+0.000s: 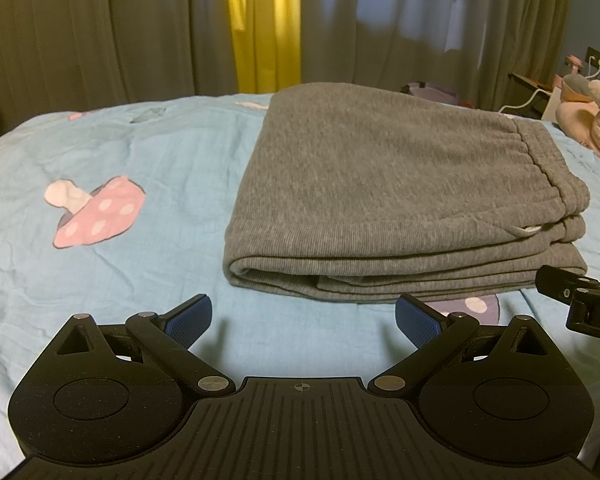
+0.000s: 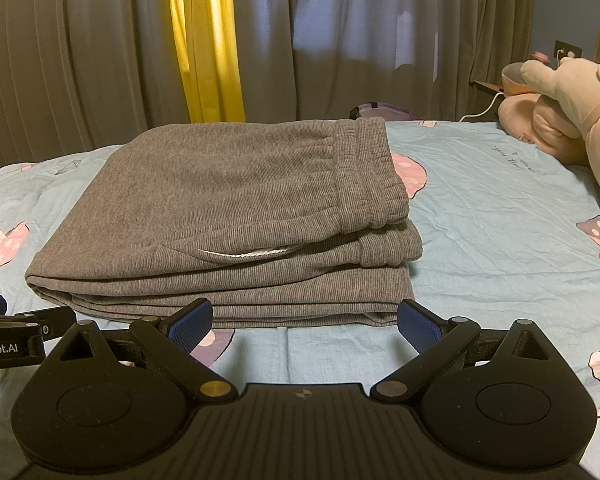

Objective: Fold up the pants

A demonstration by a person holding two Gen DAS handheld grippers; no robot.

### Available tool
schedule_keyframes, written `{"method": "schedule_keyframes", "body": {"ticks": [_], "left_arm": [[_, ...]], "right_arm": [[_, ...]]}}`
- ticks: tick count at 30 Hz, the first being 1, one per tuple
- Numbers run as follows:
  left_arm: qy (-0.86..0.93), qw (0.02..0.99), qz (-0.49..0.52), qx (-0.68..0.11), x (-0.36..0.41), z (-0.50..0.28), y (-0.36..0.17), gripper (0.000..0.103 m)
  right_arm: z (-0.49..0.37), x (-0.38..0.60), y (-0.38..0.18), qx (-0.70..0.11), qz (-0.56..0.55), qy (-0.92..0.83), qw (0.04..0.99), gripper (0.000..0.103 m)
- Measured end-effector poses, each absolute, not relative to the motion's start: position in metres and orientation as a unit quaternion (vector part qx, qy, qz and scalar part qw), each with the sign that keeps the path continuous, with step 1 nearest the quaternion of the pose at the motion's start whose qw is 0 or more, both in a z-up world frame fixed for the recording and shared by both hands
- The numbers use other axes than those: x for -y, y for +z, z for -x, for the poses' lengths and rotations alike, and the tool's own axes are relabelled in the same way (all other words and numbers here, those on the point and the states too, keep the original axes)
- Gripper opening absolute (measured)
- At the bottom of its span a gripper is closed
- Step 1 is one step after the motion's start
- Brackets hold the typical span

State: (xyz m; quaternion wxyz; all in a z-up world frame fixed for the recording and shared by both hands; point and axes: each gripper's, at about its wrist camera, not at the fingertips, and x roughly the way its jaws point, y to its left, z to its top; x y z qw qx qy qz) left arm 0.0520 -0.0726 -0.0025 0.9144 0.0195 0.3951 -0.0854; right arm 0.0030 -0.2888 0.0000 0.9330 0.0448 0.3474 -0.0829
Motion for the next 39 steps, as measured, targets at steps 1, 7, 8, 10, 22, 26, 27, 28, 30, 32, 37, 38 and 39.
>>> {"method": "schedule_keyframes", "body": {"ticks": [1, 7, 8, 10, 22, 26, 27, 28, 30, 32, 37, 38, 39], "left_arm": [[-0.085, 0.914, -0.019, -0.395, 0.0726, -0.0519, -0.0023, 0.102], [-0.085, 0.915, -0.019, -0.395, 0.0726, -0.0520, -0.0024, 0.102], [-0.086, 0.915, -0.019, -0.395, 0.0725, -0.0520, -0.0025, 0.102], [-0.086, 0.915, -0.019, -0.395, 0.0727, -0.0515, -0.0023, 0.102], [-0.088, 0.914, -0.017, -0.396, 0.0726, -0.0508, -0.0017, 0.102], [-0.088, 0.914, -0.016, -0.397, 0.0723, -0.0511, -0.0014, 0.102], [-0.087, 0.914, -0.016, -0.396, 0.0723, -0.0510, -0.0012, 0.102], [-0.087, 0.914, -0.016, -0.396, 0.0719, -0.0513, -0.0010, 0.102], [-0.087, 0.914, -0.016, -0.396, 0.0719, -0.0510, -0.0010, 0.102], [-0.087, 0.914, -0.016, -0.395, 0.0718, -0.0506, -0.0008, 0.102], [-0.089, 0.915, -0.014, -0.394, 0.0712, -0.0500, -0.0011, 0.102], [-0.090, 0.914, -0.012, -0.395, 0.0710, -0.0500, -0.0009, 0.102], [-0.090, 0.914, -0.011, -0.396, 0.0709, -0.0501, -0.0007, 0.102]], "right_arm": [[-0.0031, 0.2888, 0.0000, -0.347, -0.044, -0.083, 0.933, 0.099], [-0.0026, 0.2885, 0.0000, -0.347, -0.044, -0.083, 0.933, 0.099], [-0.0027, 0.2885, 0.0000, -0.347, -0.044, -0.084, 0.933, 0.099], [-0.0025, 0.2886, 0.0001, -0.348, -0.044, -0.084, 0.933, 0.099], [-0.0024, 0.2887, 0.0004, -0.348, -0.044, -0.084, 0.933, 0.099], [-0.0022, 0.2886, 0.0004, -0.348, -0.044, -0.084, 0.933, 0.099], [-0.0010, 0.2886, 0.0007, -0.348, -0.044, -0.084, 0.933, 0.099], [-0.0017, 0.2885, 0.0002, -0.348, -0.044, -0.084, 0.933, 0.099], [-0.0019, 0.2884, 0.0002, -0.348, -0.044, -0.085, 0.932, 0.099], [-0.0020, 0.2885, 0.0002, -0.348, -0.044, -0.084, 0.933, 0.099], [-0.0022, 0.2884, 0.0002, -0.348, -0.044, -0.084, 0.932, 0.099], [-0.0024, 0.2885, 0.0001, -0.349, -0.044, -0.084, 0.932, 0.099], [-0.0023, 0.2885, 0.0002, -0.350, -0.044, -0.085, 0.932, 0.099]]}}
